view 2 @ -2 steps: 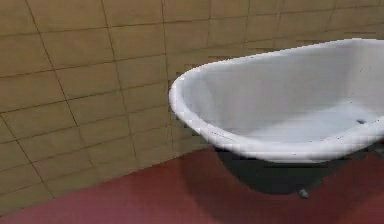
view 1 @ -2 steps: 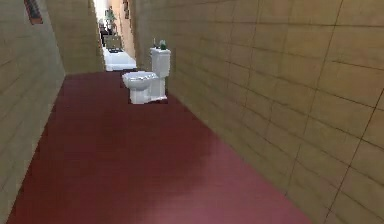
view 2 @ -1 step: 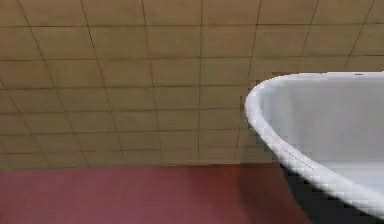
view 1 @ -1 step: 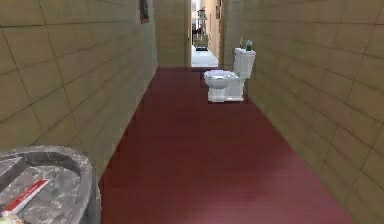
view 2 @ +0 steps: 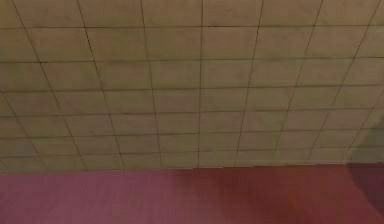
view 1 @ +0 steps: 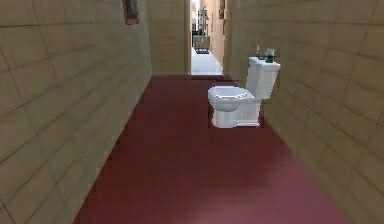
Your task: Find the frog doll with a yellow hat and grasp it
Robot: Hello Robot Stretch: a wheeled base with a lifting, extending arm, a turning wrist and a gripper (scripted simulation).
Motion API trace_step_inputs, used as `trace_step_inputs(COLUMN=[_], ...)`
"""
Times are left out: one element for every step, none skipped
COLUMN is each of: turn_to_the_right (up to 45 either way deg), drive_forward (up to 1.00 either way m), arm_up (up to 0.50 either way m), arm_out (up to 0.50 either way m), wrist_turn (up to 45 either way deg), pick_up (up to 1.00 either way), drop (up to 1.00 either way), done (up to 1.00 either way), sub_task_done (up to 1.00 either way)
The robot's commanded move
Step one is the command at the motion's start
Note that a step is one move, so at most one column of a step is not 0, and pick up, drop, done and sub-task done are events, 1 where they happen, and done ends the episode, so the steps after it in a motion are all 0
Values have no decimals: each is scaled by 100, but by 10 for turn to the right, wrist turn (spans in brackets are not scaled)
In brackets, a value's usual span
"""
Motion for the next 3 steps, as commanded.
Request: trace_step_inputs(turn_to_the_right=[0,-30,0], drive_forward=[100,0,100], arm_up=[0,0,0], arm_out=[0,0,0], wrist_turn=[0,0,0], pick_up=[0,0,0], drop=[0,0,0], done=[0,0,0], sub_task_done=[0,0,0])
